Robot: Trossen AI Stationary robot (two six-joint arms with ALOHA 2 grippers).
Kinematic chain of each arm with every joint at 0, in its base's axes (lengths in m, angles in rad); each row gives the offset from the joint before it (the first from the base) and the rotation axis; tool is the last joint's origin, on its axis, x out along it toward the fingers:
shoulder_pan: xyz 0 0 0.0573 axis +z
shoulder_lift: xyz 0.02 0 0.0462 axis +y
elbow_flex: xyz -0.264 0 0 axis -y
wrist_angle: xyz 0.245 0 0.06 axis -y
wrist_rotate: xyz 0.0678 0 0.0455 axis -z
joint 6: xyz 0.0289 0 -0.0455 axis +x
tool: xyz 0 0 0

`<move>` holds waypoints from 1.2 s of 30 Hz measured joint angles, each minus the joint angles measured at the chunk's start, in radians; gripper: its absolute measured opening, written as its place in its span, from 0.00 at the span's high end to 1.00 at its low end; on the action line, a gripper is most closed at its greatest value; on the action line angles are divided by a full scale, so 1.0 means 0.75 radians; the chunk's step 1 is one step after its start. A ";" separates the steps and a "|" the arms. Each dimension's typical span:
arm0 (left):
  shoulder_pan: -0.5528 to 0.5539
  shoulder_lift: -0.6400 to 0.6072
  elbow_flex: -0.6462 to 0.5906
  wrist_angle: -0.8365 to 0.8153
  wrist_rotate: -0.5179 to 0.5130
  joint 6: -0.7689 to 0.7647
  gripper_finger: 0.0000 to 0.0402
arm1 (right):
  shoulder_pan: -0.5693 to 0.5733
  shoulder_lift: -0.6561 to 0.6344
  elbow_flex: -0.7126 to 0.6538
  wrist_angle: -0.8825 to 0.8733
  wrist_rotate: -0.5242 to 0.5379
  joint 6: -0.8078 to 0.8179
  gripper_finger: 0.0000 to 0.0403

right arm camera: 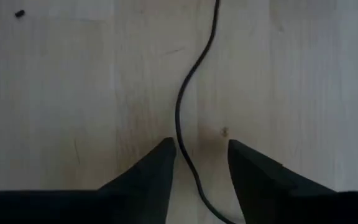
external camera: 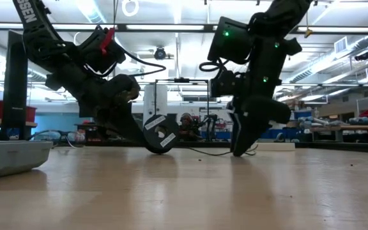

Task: Coil cords
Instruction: Coil the black wire on the black spool

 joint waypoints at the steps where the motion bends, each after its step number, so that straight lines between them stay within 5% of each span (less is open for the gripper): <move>1: 0.000 -0.001 0.000 -0.001 0.001 0.000 1.00 | 0.000 -0.003 0.001 -0.014 0.006 0.011 0.61; 4: 0.000 -0.001 0.000 0.000 0.001 0.000 1.00 | -0.001 -0.036 -0.005 -0.108 0.014 0.021 0.68; 9: 0.000 -0.001 0.000 -0.001 0.002 0.000 1.00 | -0.026 -0.084 -0.011 -0.285 0.073 0.070 0.96; 15: 0.000 -0.001 0.000 0.000 0.003 0.001 1.00 | -0.060 -0.118 -0.010 -0.278 0.097 0.215 0.99; 25: 0.000 -0.001 0.000 -0.003 0.004 0.001 1.00 | -0.034 -0.149 -0.009 -0.128 -0.011 0.079 0.98; 36: 0.000 -0.001 0.000 0.008 0.004 0.002 1.00 | -0.017 -0.125 -0.026 0.061 -0.052 0.013 0.72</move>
